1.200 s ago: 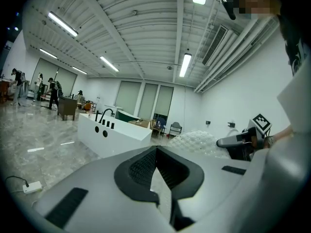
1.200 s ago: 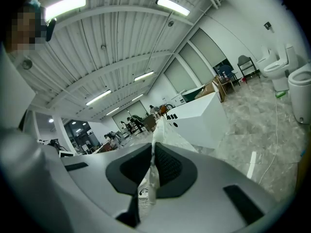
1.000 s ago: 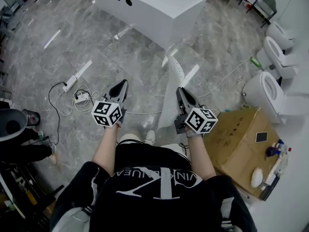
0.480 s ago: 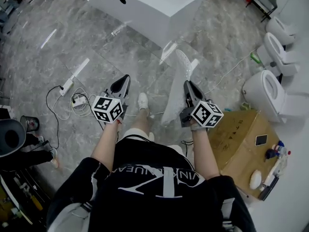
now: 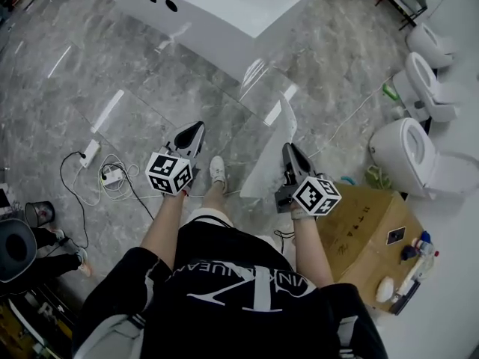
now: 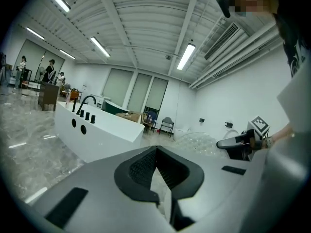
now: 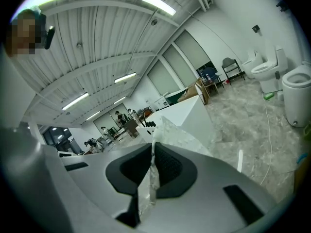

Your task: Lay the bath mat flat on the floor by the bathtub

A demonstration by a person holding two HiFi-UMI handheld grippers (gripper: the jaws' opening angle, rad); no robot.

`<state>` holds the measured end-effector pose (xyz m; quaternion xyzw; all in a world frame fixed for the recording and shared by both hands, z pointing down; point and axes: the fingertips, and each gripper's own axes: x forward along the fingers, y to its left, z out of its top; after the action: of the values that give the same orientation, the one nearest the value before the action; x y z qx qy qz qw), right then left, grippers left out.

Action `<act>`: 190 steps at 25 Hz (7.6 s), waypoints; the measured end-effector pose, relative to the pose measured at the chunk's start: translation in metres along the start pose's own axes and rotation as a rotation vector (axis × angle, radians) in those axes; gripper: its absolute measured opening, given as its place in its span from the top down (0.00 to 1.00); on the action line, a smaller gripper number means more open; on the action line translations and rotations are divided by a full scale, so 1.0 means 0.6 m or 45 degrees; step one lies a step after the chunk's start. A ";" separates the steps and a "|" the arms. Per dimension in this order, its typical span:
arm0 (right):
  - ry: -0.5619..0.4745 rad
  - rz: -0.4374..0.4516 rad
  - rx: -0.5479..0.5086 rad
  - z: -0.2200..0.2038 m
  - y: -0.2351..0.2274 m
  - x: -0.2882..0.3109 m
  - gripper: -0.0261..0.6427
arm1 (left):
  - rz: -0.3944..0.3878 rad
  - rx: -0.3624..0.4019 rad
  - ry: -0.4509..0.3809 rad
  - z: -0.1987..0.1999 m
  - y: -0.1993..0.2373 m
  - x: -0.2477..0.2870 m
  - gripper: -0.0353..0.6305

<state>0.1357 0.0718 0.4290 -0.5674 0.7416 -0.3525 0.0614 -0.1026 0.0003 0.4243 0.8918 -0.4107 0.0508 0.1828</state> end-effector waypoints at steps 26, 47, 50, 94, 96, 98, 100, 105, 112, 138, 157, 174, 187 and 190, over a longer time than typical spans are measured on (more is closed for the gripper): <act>0.328 0.360 0.159 -0.099 0.144 0.598 0.91 | 0.260 -0.134 0.081 -0.015 0.394 0.188 0.93; 0.397 -0.027 0.248 -0.382 -0.369 0.847 0.91 | 0.417 -0.267 0.025 -0.267 0.471 0.336 0.93; 0.444 -0.129 0.209 -0.386 -0.467 0.844 0.91 | 0.400 -0.284 0.057 -0.289 0.448 0.368 0.93; 0.994 -0.943 -0.182 -0.345 -1.037 0.622 0.90 | 0.293 -0.294 0.059 -0.324 0.341 0.623 0.93; 0.983 -0.961 -0.150 -0.350 -1.036 0.606 0.90 | 0.284 -0.295 0.060 -0.324 0.339 0.621 0.93; 0.938 -0.933 -0.129 -0.352 -1.025 0.606 0.90 | 0.277 -0.290 0.059 -0.322 0.339 0.616 0.93; 0.815 -0.823 -0.112 -0.343 -0.998 0.624 0.90 | 0.276 -0.275 0.054 -0.319 0.342 0.610 0.93; 0.548 -0.505 -0.149 -0.302 -0.898 0.685 0.90 | 0.311 -0.224 0.044 -0.307 0.366 0.585 0.93; 0.347 -0.192 -0.229 -0.196 -0.728 0.707 0.91 | 0.342 -0.172 0.039 -0.258 0.375 0.535 0.93; 0.196 0.220 -0.566 0.192 -0.195 0.554 0.92 | 0.257 0.019 -0.180 0.147 0.280 0.357 0.93; 0.047 0.329 -0.630 0.360 -0.014 0.462 0.92 | 0.282 0.043 -0.310 0.319 0.215 0.263 0.93; -0.057 0.361 -0.606 0.416 0.065 0.445 0.92 | 0.277 0.122 -0.357 0.407 0.222 0.220 0.93; -0.069 0.387 -0.617 0.435 0.076 0.455 0.92 | 0.318 0.129 -0.386 0.434 0.243 0.207 0.93; -0.068 0.388 -0.612 0.436 0.073 0.457 0.92 | 0.319 0.128 -0.385 0.432 0.243 0.208 0.93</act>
<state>0.1334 -0.2848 0.2934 -0.4568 0.8787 -0.1384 -0.0030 -0.1456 -0.2712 0.2551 0.8392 -0.5381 -0.0409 0.0668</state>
